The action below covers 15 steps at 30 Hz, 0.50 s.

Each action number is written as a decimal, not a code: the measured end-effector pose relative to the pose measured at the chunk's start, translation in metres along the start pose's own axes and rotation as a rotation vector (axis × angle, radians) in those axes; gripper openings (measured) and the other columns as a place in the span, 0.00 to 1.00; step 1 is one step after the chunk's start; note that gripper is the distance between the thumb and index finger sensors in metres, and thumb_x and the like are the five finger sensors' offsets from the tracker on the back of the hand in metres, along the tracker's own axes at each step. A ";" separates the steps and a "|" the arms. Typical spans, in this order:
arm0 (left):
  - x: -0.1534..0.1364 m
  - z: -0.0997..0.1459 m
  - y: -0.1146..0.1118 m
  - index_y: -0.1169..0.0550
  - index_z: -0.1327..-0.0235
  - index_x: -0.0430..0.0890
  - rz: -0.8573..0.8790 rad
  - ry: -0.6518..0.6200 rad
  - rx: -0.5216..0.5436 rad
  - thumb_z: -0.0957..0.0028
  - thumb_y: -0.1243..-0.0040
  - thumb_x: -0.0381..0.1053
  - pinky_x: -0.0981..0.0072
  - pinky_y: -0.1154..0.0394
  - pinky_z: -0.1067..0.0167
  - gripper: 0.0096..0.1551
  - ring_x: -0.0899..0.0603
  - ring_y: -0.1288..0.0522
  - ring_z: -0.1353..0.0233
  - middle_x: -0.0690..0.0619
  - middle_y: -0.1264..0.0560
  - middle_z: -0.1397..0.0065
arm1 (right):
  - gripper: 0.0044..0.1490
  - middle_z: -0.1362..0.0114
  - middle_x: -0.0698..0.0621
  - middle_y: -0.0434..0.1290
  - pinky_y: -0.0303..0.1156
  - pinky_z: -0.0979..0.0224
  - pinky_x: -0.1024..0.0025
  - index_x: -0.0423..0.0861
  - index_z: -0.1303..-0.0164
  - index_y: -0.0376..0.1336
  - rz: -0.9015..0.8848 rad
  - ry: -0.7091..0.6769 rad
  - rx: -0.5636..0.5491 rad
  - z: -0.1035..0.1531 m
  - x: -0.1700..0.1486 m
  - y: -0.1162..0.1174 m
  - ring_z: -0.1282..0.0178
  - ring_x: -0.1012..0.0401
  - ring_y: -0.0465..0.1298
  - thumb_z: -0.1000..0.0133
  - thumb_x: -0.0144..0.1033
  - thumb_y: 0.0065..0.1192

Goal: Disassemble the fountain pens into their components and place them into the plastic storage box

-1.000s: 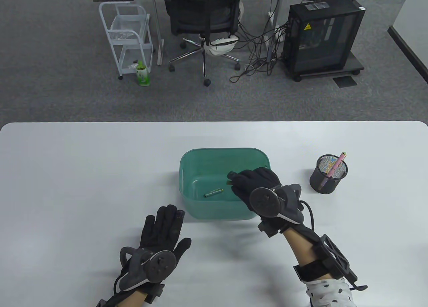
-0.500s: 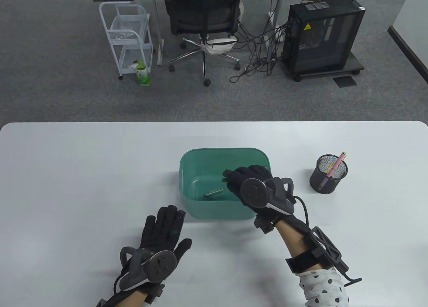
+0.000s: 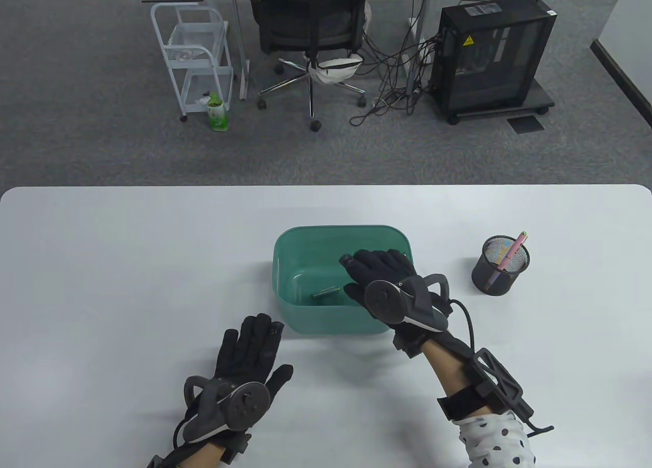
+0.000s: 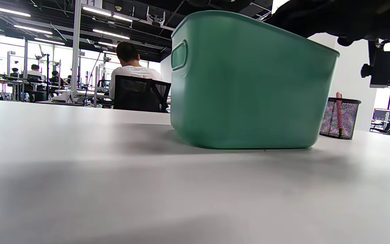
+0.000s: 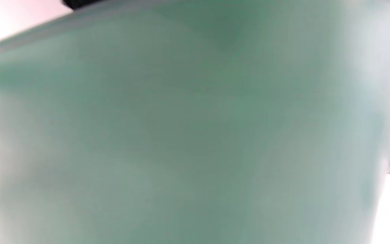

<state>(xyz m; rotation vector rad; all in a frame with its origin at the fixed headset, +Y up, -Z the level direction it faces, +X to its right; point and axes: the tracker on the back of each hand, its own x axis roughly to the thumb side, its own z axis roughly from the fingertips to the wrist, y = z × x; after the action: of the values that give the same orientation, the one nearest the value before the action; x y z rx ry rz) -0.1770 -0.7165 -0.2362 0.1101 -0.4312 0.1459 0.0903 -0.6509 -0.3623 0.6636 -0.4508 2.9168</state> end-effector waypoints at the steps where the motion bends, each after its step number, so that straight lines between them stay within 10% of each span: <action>1: 0.000 0.000 0.000 0.50 0.05 0.41 0.000 0.000 0.000 0.28 0.68 0.64 0.39 0.61 0.16 0.45 0.33 0.55 0.08 0.39 0.52 0.04 | 0.39 0.15 0.54 0.62 0.54 0.12 0.52 0.58 0.18 0.60 0.011 -0.005 -0.002 0.001 0.000 0.000 0.16 0.58 0.65 0.41 0.58 0.52; 15: 0.001 0.000 -0.001 0.50 0.05 0.40 -0.001 -0.001 -0.007 0.28 0.68 0.64 0.39 0.61 0.16 0.45 0.33 0.55 0.08 0.39 0.52 0.04 | 0.41 0.12 0.53 0.58 0.51 0.11 0.51 0.58 0.15 0.56 0.087 0.040 -0.016 0.022 -0.026 -0.009 0.13 0.56 0.61 0.40 0.59 0.50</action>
<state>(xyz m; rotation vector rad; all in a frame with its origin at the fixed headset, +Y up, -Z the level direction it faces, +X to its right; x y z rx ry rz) -0.1762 -0.7168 -0.2364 0.1033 -0.4324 0.1430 0.1237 -0.6499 -0.3525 0.5970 -0.5102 2.9987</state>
